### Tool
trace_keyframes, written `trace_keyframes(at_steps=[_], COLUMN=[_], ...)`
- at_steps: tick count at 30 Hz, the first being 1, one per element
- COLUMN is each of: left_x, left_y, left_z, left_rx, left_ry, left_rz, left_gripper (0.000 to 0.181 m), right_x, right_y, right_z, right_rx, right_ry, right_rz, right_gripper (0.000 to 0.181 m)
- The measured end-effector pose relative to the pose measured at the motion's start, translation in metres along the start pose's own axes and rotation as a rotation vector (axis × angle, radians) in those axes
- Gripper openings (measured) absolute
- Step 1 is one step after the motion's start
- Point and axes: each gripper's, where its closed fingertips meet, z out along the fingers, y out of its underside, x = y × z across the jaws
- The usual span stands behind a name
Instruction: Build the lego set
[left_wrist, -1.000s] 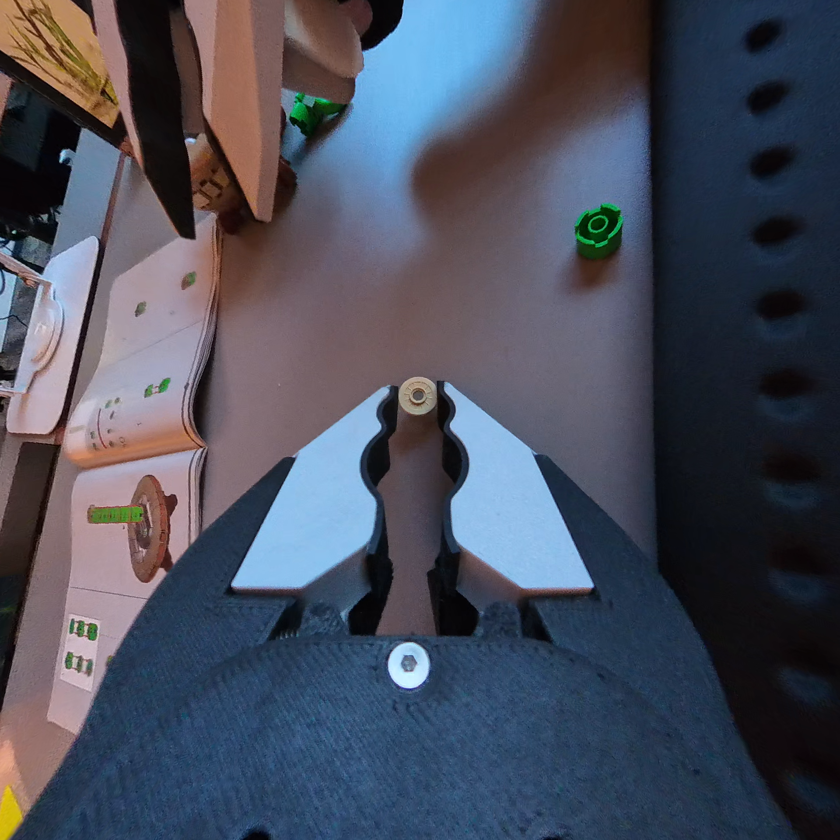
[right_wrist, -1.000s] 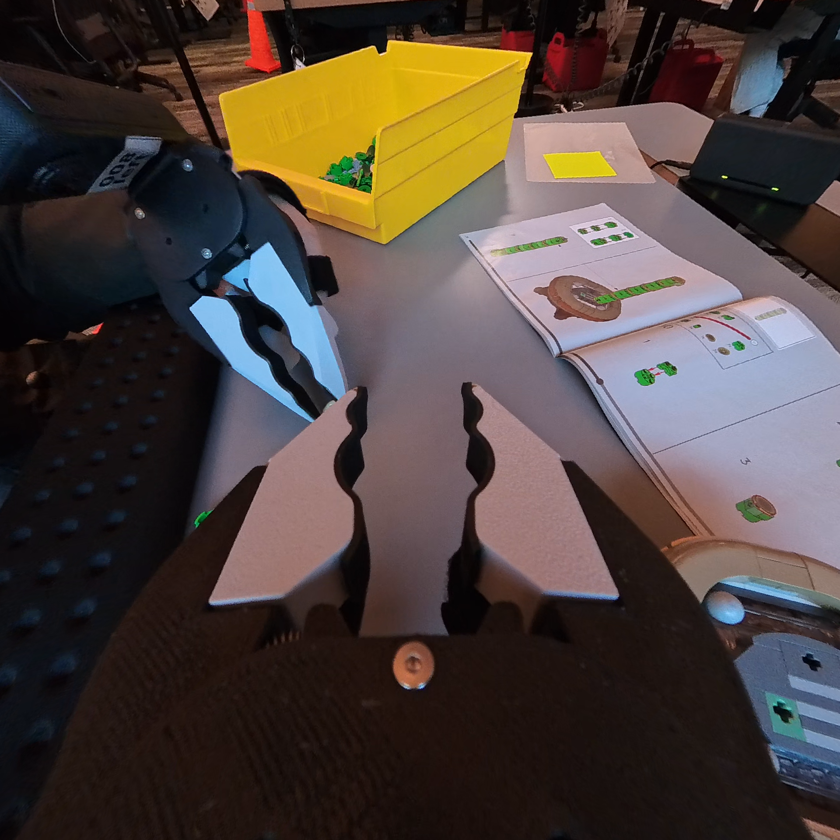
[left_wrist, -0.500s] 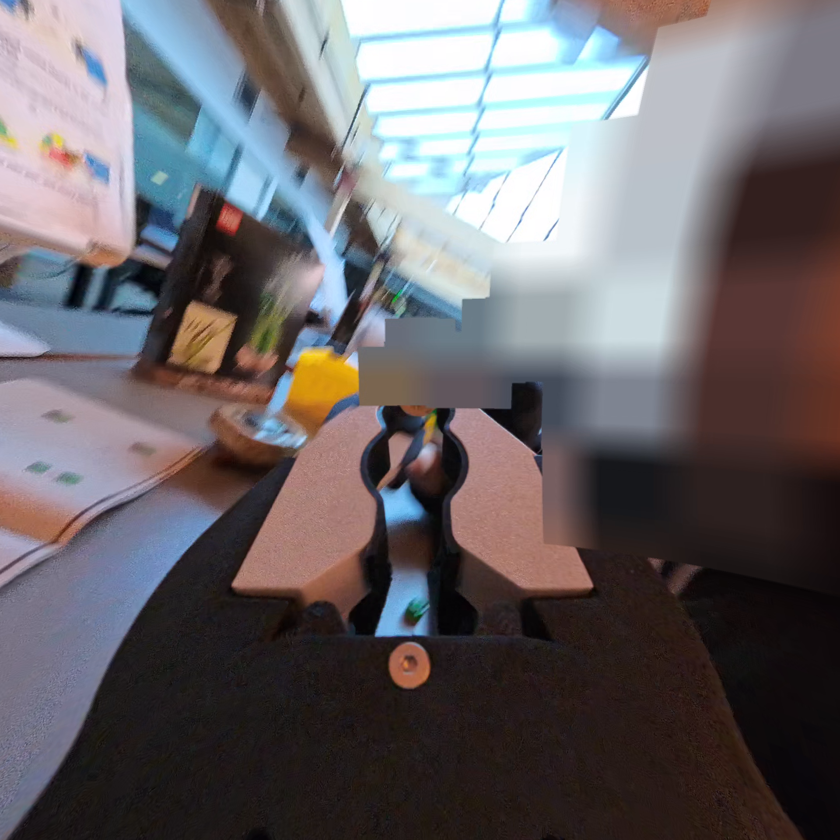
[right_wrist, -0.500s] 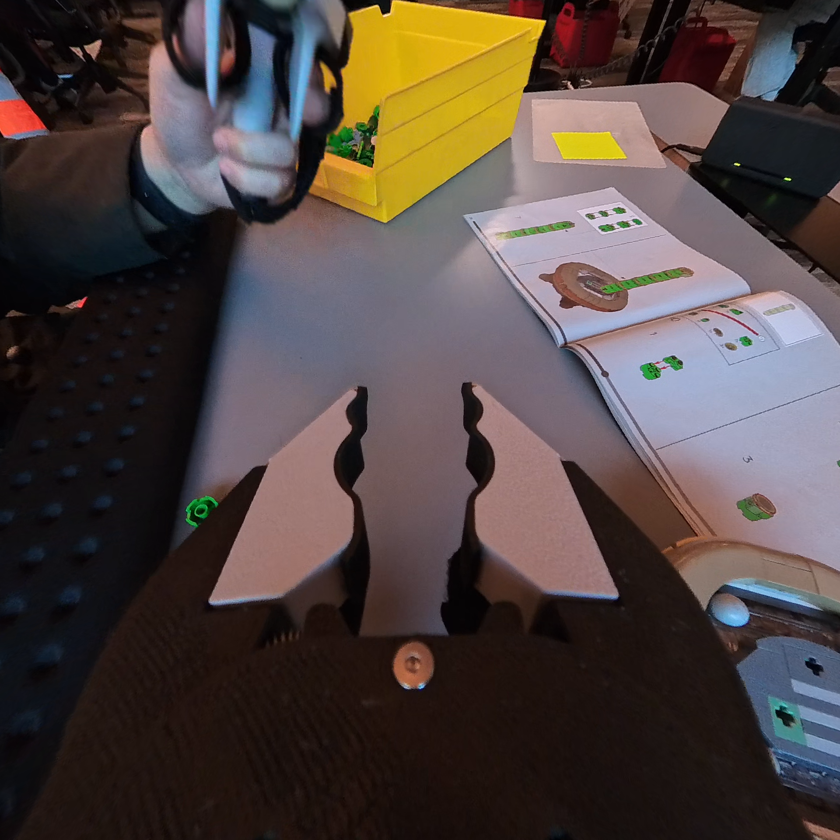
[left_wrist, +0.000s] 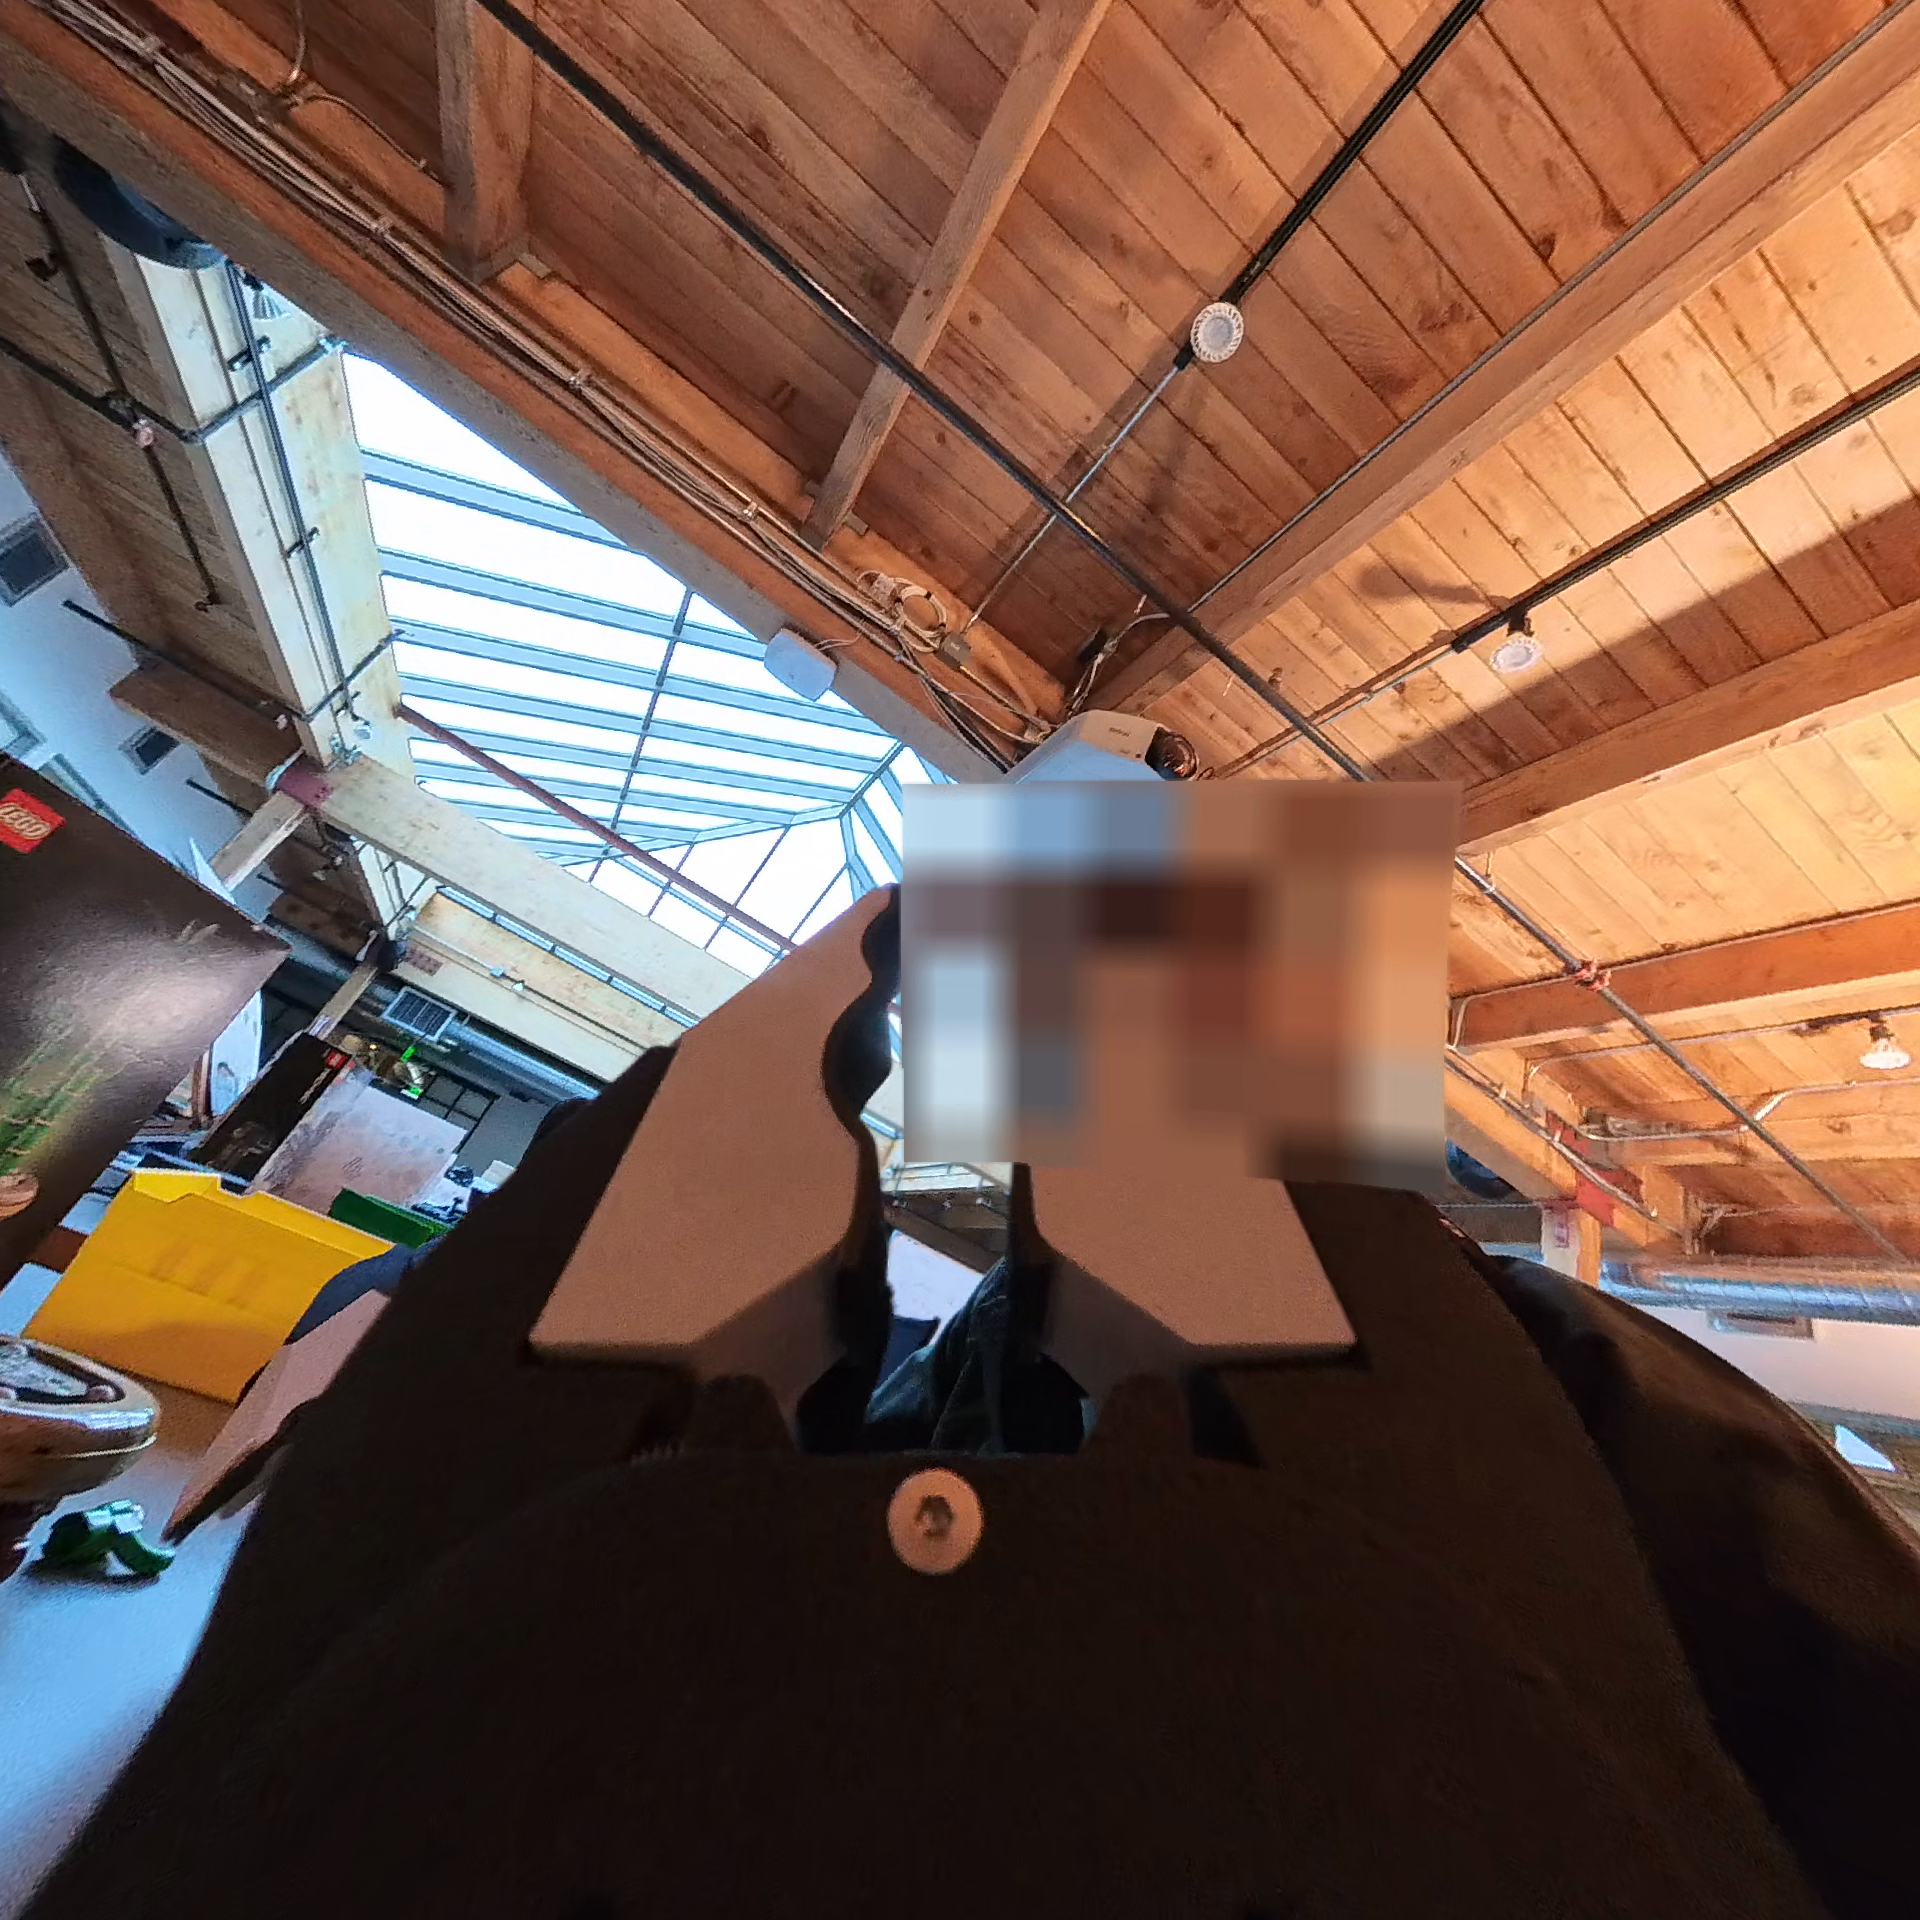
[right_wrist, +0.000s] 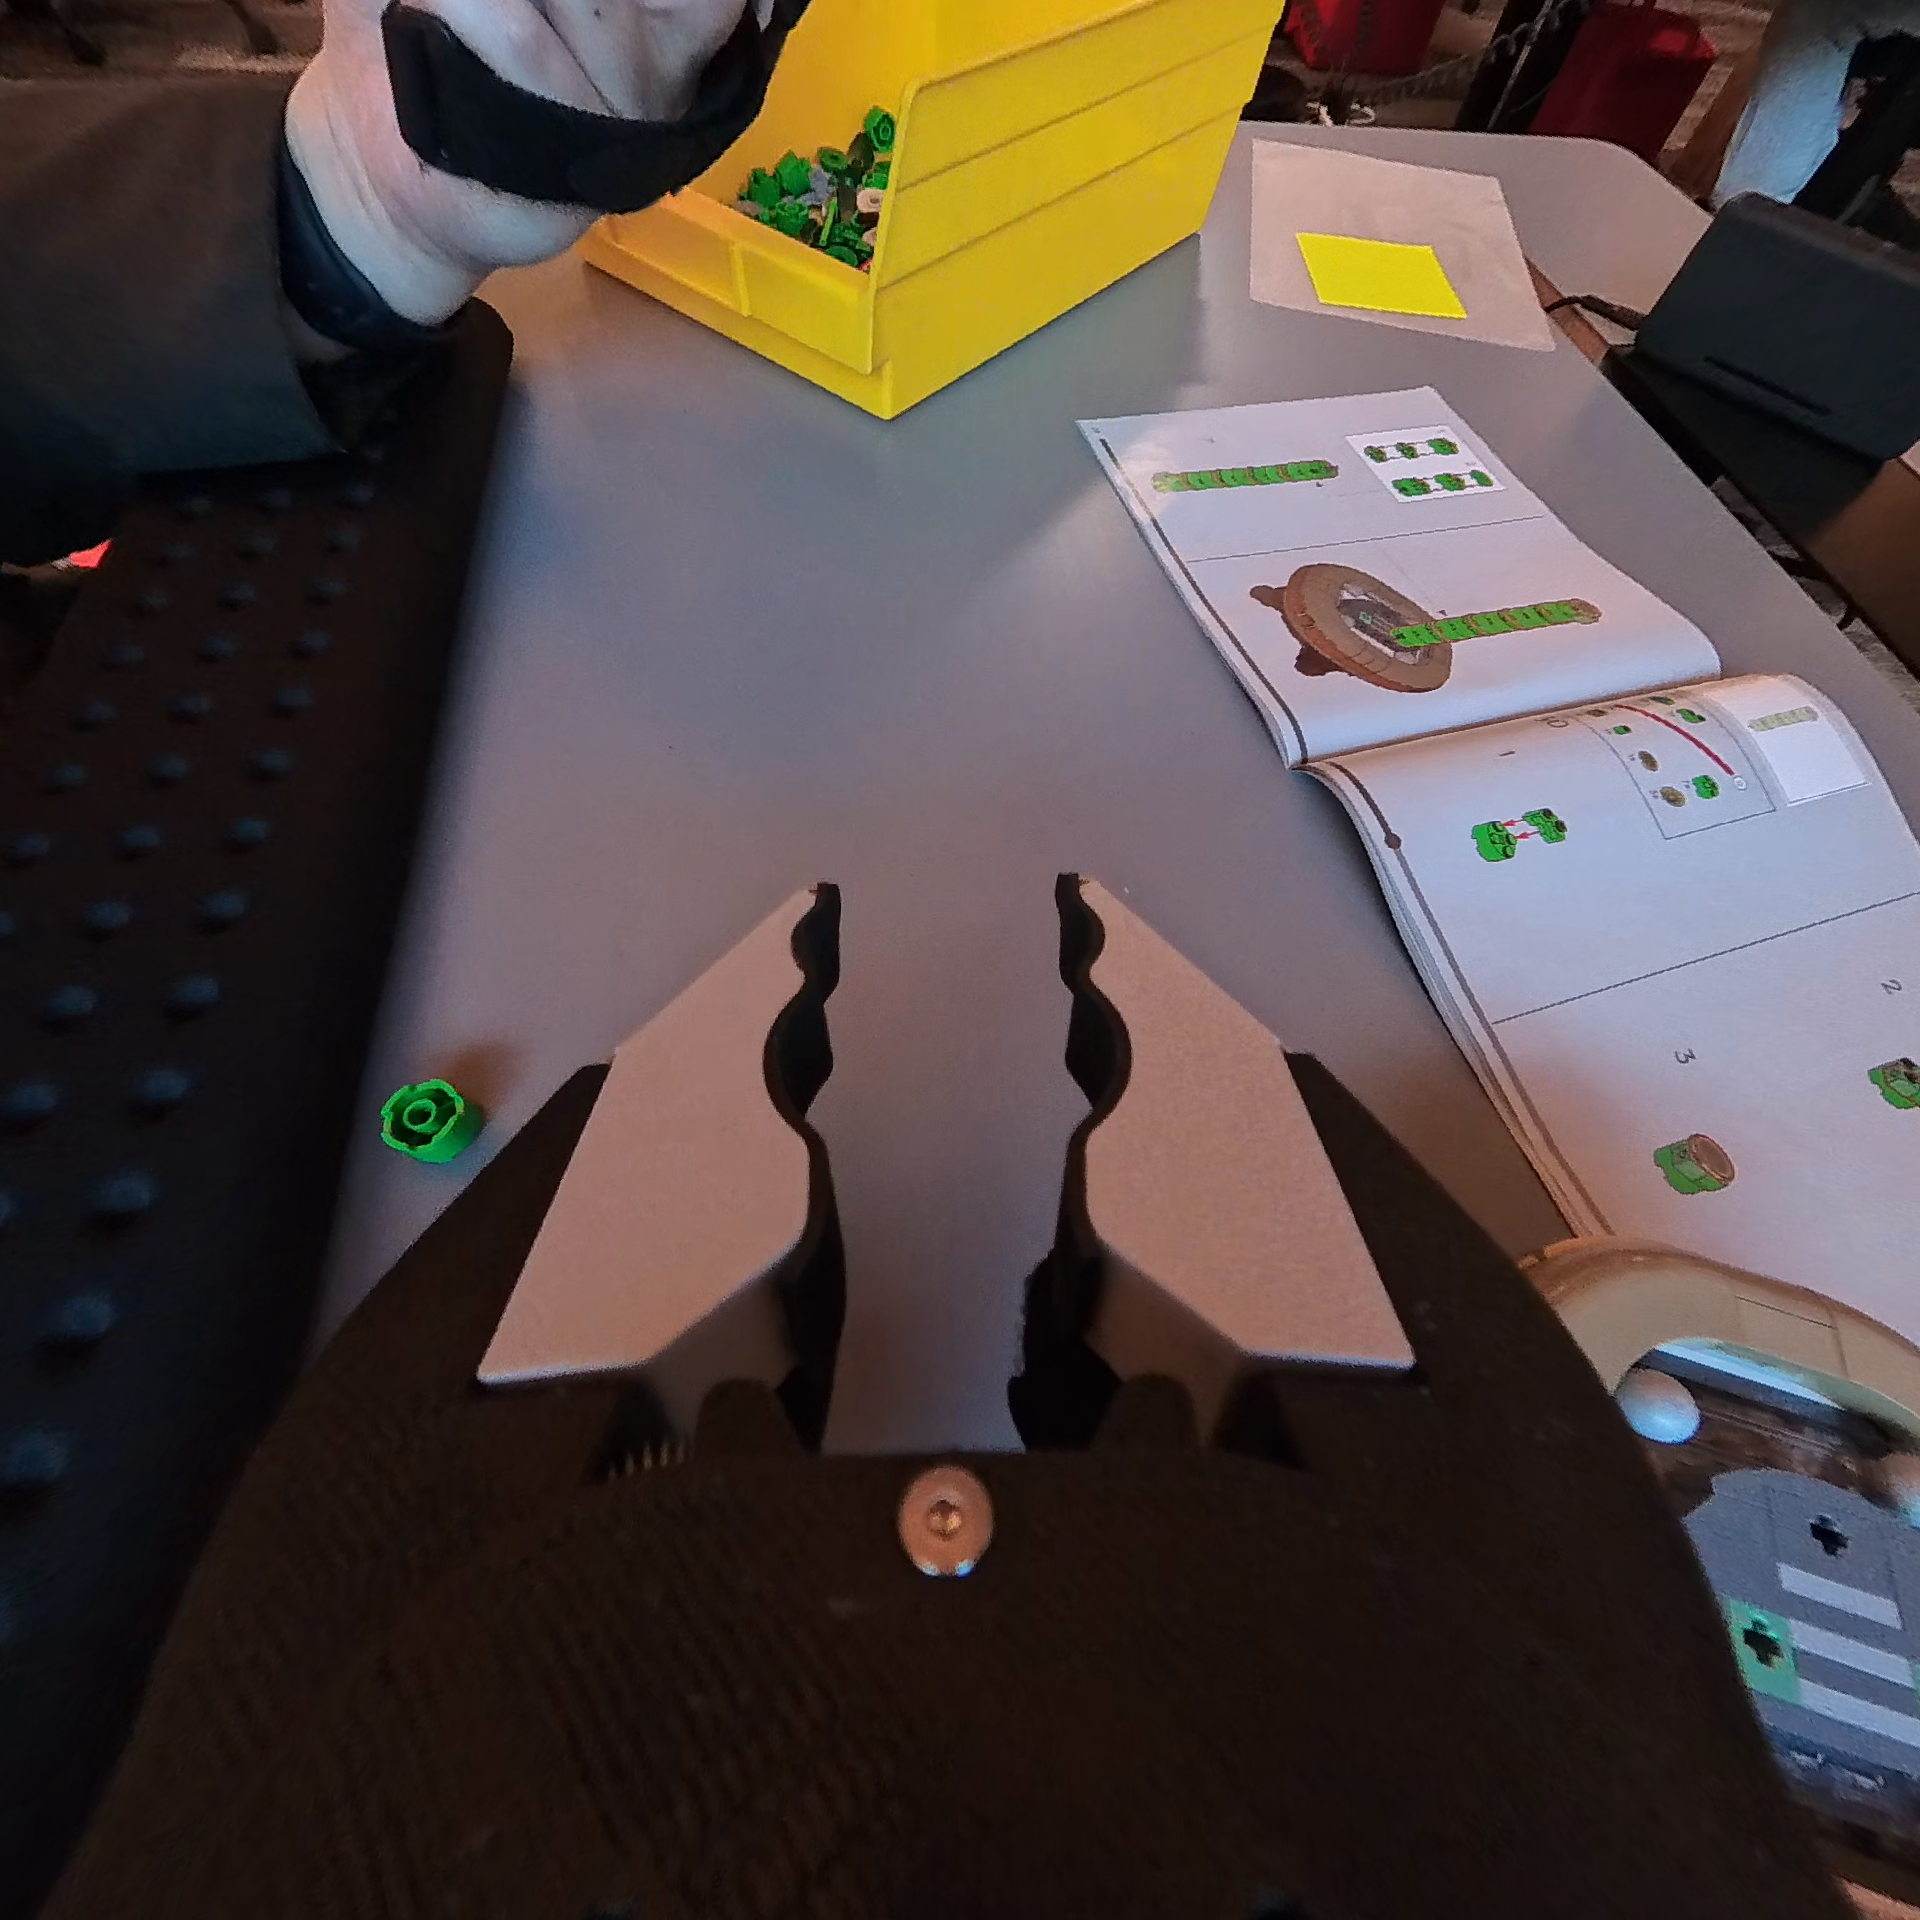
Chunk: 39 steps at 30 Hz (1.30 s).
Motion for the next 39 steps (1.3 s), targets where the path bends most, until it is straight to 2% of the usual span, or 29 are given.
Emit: trace_keyframes(at_steps=[1, 3, 5, 7, 8, 10, 12, 14, 16, 18, 20, 21, 23, 26, 28, 29, 31, 33, 36, 37, 39], left_x=[0.001, -0.002, -0.014, -0.025, -0.032, -0.042, -0.019, -0.002, -0.006, -0.018, -0.023, -0.022, -0.022, -0.032, -0.039, -0.044, -0.06, -0.083, -0.102, -0.105, -0.114], left_y=[-0.001, -0.002, -0.008, -0.024, -0.034, -0.071, -0.1, -0.114, -0.115, -0.111, -0.11, -0.11, -0.112, -0.107, -0.102, -0.091, -0.043, 0.026, 0.137, 0.164, 0.202], left_z=[0.0, -0.001, -0.005, -0.018, -0.03, -0.084, -0.13, -0.158, -0.176, -0.181, -0.186, -0.188, -0.19, -0.189, -0.164, -0.136, -0.073, -0.039, -0.028, -0.033, -0.048], left_rx=[0.003, 0.004, 0.012, 0.031, 0.022, 0.051, 0.095, 0.077, 0.055, 0.047, 0.026, 0.016, 0.005, -0.033, -0.05, -0.097, -0.3, -0.559, -0.924, -1.022, -1.189], left_ry=[0.004, -0.026, -0.183, -0.447, -0.623, -1.152, -1.549, -1.778, -1.858, -1.831, -1.859, -1.884, -1.918, -1.897, -1.744, -1.581, -1.194, -0.918, -0.617, -0.567, -0.525], left_rz=[-0.003, 0.022, 0.17, 0.45, 0.603, 0.912, 1.137, 1.23, 1.164, 1.066, 1.047, 1.063, 1.089, 1.045, 1.073, 1.11, 1.138, 1.031, 0.67, 0.588, 0.543], left_gripper=[0.015, 0.015, 0.015, 0.015, 0.015, 0.015, 0.015, 0.015, 0.015, 0.016, 0.016, 0.02, 0.043, 0.059, 0.058, 0.049, 0.034, 0.03, 0.037, 0.037, 0.038], right_x=[0.0, 0.001, 0.001, 0.001, 0.001, 0.001, 0.001, 0.0, 0.0, -0.001, 0.0, 0.0, 0.0, 0.0, 0.0, 0.0, 0.001, 0.001, 0.003, 0.004, 0.004], right_y=[0.0, 0.001, 0.0, 0.0, -0.001, 0.0, 0.001, 0.002, 0.001, 0.002, 0.001, 0.001, 0.0, 0.0, 0.0, 0.0, -0.001, -0.001, -0.002, -0.002, -0.002], right_z=[0.0, 0.001, 0.0, 0.0, 0.0, 0.0, 0.001, 0.002, 0.002, 0.002, 0.001, 0.001, 0.001, 0.0, 0.0, 0.0, 0.0, 0.0, -0.001, -0.001, -0.001], right_rx=[-0.002, -0.001, 0.003, 0.008, 0.008, 0.007, 0.001, -0.005, -0.005, -0.006, -0.006, -0.004, -0.002, -0.001, -0.002, -0.001, 0.003, 0.008, 0.013, 0.014, 0.016], right_ry=[0.0, 0.002, 0.001, 0.001, 0.0, 0.001, -0.001, -0.001, -0.001, -0.002, 0.0, 0.001, 0.002, 0.005, 0.007, 0.007, 0.01, 0.013, 0.017, 0.018, 0.019], right_rz=[-0.001, 0.001, 0.007, 0.01, 0.011, 0.009, 0.008, 0.002, -0.003, -0.004, -0.006, -0.007, -0.007, -0.009, -0.012, -0.012, -0.012, -0.009, -0.001, 0.0, 0.004], right_gripper=[0.041, 0.041, 0.041, 0.041, 0.041, 0.041, 0.041, 0.041, 0.041, 0.041, 0.041, 0.041, 0.041, 0.041, 0.041, 0.041, 0.041, 0.041, 0.041, 0.041, 0.041])
